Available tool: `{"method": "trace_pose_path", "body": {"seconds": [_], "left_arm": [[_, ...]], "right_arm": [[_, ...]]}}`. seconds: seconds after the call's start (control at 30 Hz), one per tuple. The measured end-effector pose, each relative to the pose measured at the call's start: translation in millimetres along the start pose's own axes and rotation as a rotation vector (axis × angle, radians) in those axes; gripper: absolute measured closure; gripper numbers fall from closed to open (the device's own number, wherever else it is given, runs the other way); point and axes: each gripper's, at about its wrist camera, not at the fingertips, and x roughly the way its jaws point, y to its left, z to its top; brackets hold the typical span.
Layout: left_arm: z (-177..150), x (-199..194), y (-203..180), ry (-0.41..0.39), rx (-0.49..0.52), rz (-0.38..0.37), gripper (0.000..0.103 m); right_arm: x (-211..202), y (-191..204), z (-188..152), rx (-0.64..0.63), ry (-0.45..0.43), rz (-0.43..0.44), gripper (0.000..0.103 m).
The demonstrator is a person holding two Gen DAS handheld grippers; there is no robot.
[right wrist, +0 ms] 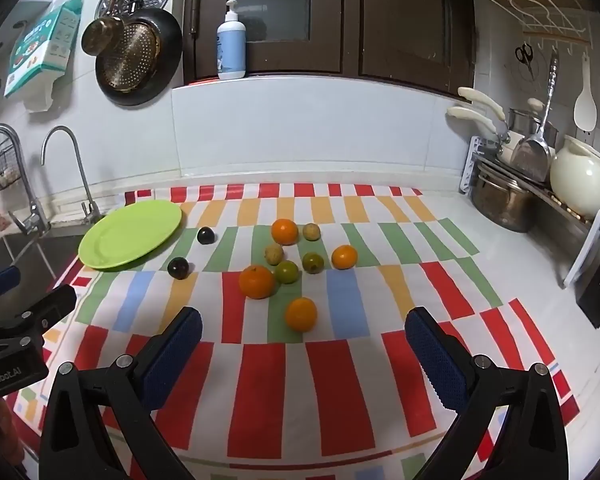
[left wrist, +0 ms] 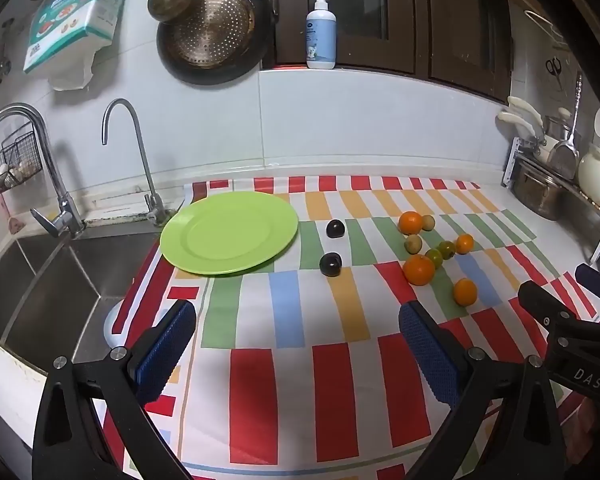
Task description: Organize fruits
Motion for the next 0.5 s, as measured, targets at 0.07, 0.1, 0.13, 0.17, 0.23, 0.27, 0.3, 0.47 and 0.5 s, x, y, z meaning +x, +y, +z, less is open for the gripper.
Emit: {"method": "trace_pose_path", "body": {"seconds": [0.07,0.1,0.13,0.17,0.23,0.27,0.3,0.47,0.5], "left_arm": [[0.0,-0.1,0.0,-0.001,0.0,-0.002,0.0],[0.0,-0.3,-0.1,-0.002,0.001,-0.007,0.0],[0.1,-0.5,-0.2,-0.003,0.002,-0.011,0.0],[0.3,-0.6,-0.4,-0.004,0.003,-0.014,0.0],[0.9,-4.4,0.0,-0.007,0.005,-0.016,0.0],[2.6,-3.6,1.3,-0.006,0.004,-0.015,0.0],[0.9,-3.8,1.7,-0.009,0.004,-0.015,0.0],[-1.1,-3.8,2.6,-0.008,0.004,-0.014,0.0],[-1.3,-4.1,2.8,-0.009,0.004,-0.013,0.0]], "right_arm": [[-0.3,0.6,0.0,0.001,0.0,0.0,0.0],[-0.8,0.4,0.1,0.003,-0.001,0.002,0.0],[-0.9,0.4,0.1,0.003,0.0,0.003,0.0],[-1.1,0.4,0.1,0.005,0.001,0.003,0.0],[-1.4,0.7,0.2,0.005,0.001,0.005,0.0],[-1.6,1.0,0.2,0.005,0.001,0.004,0.0],[-1.5,1.1,0.0,0.006,-0.001,0.004,0.0],[-2.3,2.1,-0.8,0.006,0.002,0.003,0.0],[-2.4,2.5,-0.9,0.006,0.001,0.003,0.0]]}}
